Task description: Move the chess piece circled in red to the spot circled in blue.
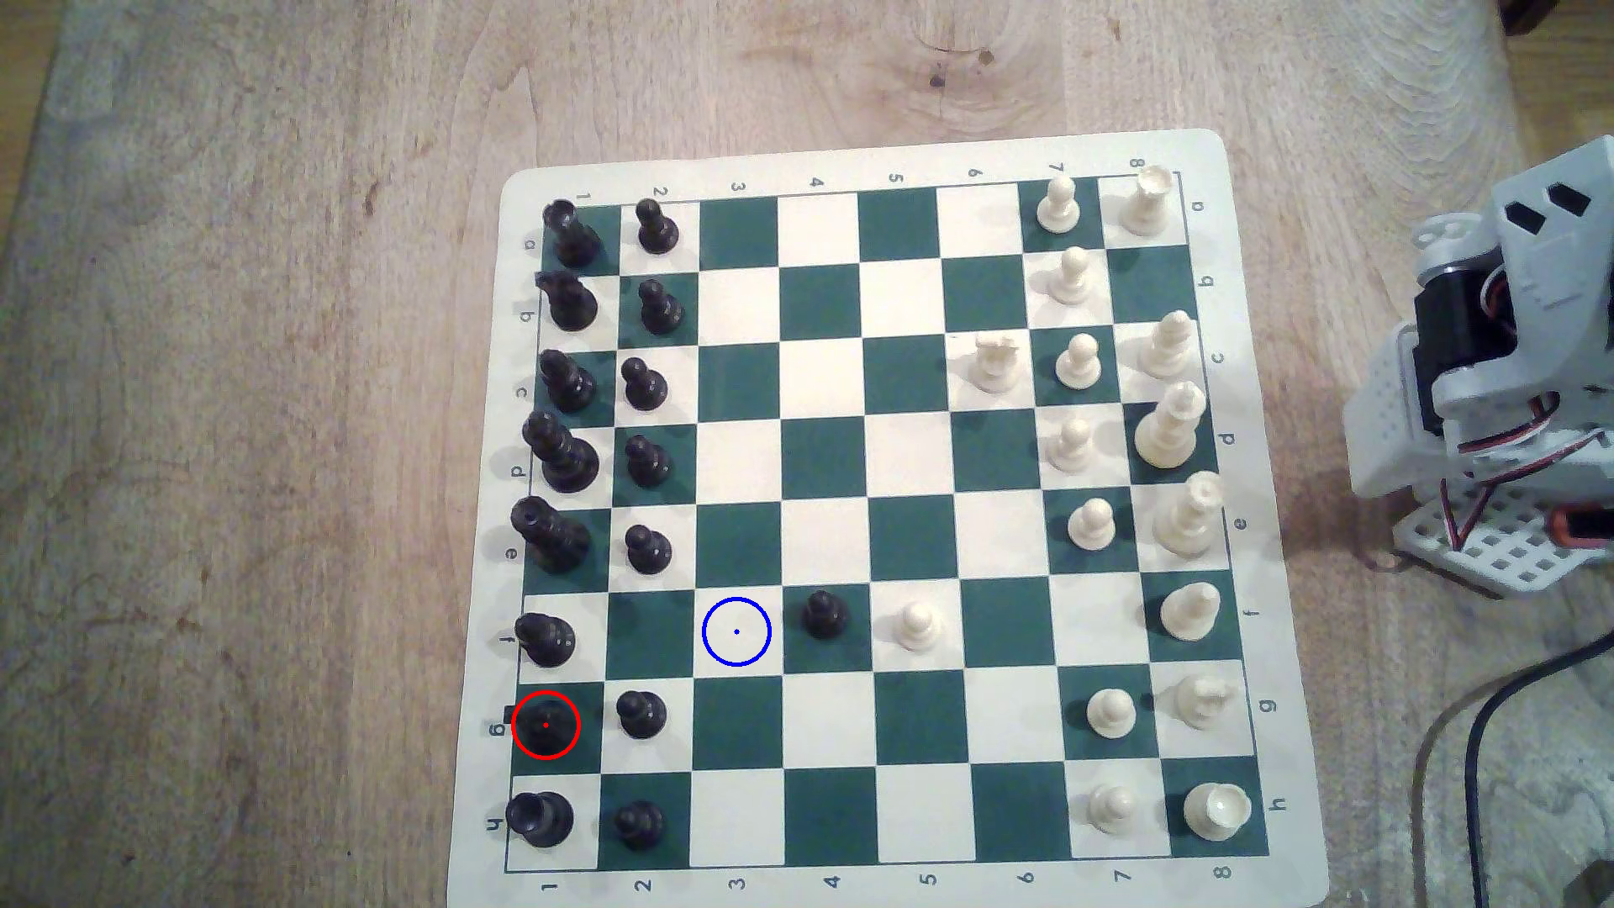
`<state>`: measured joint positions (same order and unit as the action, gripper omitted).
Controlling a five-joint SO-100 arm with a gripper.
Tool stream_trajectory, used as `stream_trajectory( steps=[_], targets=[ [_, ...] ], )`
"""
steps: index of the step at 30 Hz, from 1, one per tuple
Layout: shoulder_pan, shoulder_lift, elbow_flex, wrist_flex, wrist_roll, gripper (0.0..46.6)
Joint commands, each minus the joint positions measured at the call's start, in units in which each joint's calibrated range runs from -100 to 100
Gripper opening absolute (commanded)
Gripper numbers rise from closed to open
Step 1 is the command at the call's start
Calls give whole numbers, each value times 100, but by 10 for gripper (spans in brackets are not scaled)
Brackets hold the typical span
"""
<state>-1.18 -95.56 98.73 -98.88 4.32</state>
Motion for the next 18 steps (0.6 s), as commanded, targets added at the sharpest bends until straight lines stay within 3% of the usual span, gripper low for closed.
stream_trajectory(
  steps=[1,8,18],
  targets=[
    [91,-28,127,-79,5,2],
    [-160,-20,90,2083,5,2],
    [310,-20,-1442,8431,-20,2]
  ],
)
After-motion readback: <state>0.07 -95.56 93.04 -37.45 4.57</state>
